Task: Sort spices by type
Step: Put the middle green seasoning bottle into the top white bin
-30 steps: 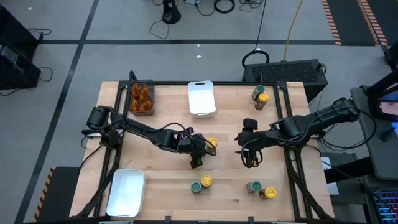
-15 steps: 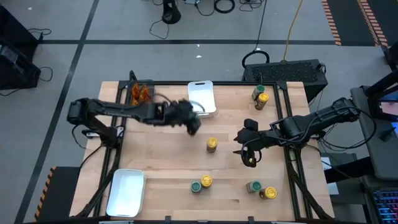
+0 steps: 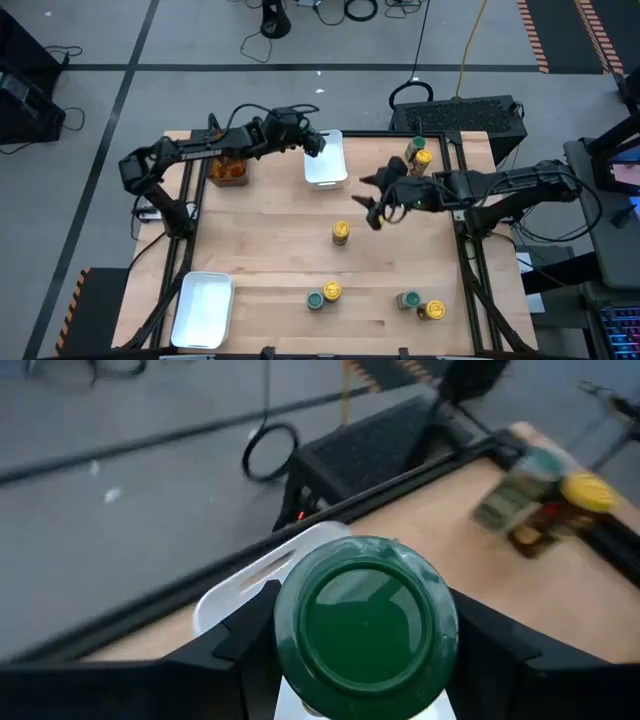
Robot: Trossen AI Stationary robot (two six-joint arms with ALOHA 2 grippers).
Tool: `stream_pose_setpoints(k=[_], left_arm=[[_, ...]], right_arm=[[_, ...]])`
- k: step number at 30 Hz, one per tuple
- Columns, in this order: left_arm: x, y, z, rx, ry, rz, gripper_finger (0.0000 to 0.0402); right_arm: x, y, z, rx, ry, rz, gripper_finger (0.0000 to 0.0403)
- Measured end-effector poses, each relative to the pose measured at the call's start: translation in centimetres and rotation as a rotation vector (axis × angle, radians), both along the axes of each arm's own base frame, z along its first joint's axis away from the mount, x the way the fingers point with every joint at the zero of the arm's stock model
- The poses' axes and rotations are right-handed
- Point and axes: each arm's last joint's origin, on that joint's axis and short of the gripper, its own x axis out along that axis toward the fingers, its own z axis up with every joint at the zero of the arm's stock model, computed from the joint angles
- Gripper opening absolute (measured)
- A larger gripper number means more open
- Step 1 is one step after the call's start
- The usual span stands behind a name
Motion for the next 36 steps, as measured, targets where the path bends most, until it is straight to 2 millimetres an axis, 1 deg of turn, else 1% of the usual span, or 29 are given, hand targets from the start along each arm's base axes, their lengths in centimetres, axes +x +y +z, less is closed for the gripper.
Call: stream_pose_setpoints(k=[2,4,7,10,16,19,23,26,29,34,36], left_arm=[[0.1,0.8,-1.2,-0.037,0.015,0.028,0.021],[0.3,1.3,-2.2,-0.059,0.041,0.032,0.021],[0.7,1.5,-2.9,-0.061,0.046,0.035,0.021],[1.0,1.7,-3.6,-0.061,0.052,0.044,0.021],[1.3,2.0,-4.7,-0.08,0.059,0.133,0.021],[1.2,2.0,-4.8,-0.113,0.035,0.182,0.021],[1.1,2.2,-4.7,-0.093,0.032,0.24,0.021],[0.7,2.6,-4.8,-0.114,0.023,0.285,0.021],[0.3,2.8,-5.2,-0.134,0.062,0.308,0.021],[-0.1,3.4,-5.1,-0.123,0.06,0.319,0.021],[-0.2,3.9,-5.4,-0.11,0.074,0.315,0.021]], right_arm=[[0.1,-0.7,0.1,0.02,-0.015,-0.037,0.0235],[0.1,-1.3,0.0,0.037,-0.021,-0.07,0.0235],[0.1,-2.0,0.0,0.038,-0.019,-0.097,0.0235],[0.1,-2.8,0.0,0.0,-0.002,-0.105,0.0235],[-0.1,-4.9,0.0,-0.127,0.063,-0.112,0.0235],[-0.2,-5.9,0.0,-0.209,0.111,-0.102,0.0235],[-0.4,-7.4,0.1,-0.281,0.155,-0.104,0.0235],[-0.5,-8.4,0.1,-0.275,0.156,-0.037,0.0235],[-0.6,-9.2,0.1,-0.261,0.146,0.029,0.0235],[-0.9,-10.2,0.1,-0.286,0.162,0.05,0.0235],[-1.0,-10.5,0.1,-0.289,0.164,0.061,0.0235]])
